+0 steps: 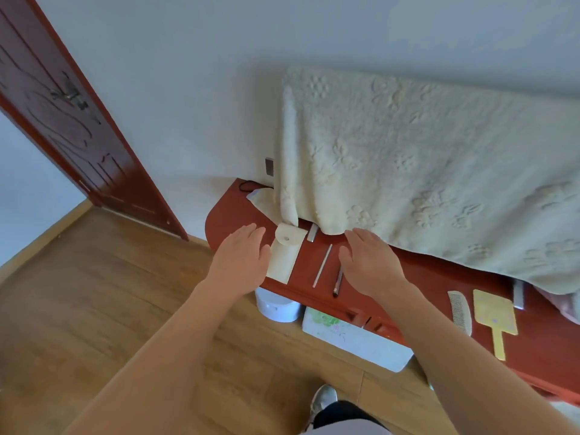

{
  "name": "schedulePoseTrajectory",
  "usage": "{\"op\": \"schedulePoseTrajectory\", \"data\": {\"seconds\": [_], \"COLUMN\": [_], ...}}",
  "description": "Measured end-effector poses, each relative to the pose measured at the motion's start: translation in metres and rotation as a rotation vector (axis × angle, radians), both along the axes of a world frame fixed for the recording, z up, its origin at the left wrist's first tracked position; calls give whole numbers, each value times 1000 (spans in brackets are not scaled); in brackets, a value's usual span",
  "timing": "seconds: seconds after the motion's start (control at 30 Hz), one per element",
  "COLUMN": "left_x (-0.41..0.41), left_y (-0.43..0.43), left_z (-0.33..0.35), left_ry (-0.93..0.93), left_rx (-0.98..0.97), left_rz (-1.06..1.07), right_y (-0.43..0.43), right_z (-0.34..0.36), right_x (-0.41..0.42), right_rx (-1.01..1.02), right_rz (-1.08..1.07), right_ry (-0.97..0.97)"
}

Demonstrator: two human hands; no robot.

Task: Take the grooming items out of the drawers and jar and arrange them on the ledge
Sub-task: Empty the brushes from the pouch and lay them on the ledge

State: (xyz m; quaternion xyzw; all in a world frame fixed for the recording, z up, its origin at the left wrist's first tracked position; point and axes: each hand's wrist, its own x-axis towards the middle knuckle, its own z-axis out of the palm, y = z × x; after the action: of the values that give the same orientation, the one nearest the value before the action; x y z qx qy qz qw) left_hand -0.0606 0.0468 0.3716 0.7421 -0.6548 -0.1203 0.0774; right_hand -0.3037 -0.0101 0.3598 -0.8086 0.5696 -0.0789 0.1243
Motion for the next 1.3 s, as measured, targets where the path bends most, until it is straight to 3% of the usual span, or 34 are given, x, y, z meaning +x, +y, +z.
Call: {"op": "schedulePoseTrajectory", "data": {"seconds": [0.37,0.97,1.3], "left_x": [-2,29,48], "left_y": [-82,-160,-168], "left_z": [-10,-54,-99], "left_ry": [29,83,100], "left_rx": [-15,142,268], "left_rz": [-114,-450,-360], "right_y": [-67,-53,-77], "right_z": [-9,-35,-74], "right_x": [-10,33,78], "right_rx": [42,162,249], "right_rz": [-70,-446,-286], "right_ry": [44,2,-41]}}
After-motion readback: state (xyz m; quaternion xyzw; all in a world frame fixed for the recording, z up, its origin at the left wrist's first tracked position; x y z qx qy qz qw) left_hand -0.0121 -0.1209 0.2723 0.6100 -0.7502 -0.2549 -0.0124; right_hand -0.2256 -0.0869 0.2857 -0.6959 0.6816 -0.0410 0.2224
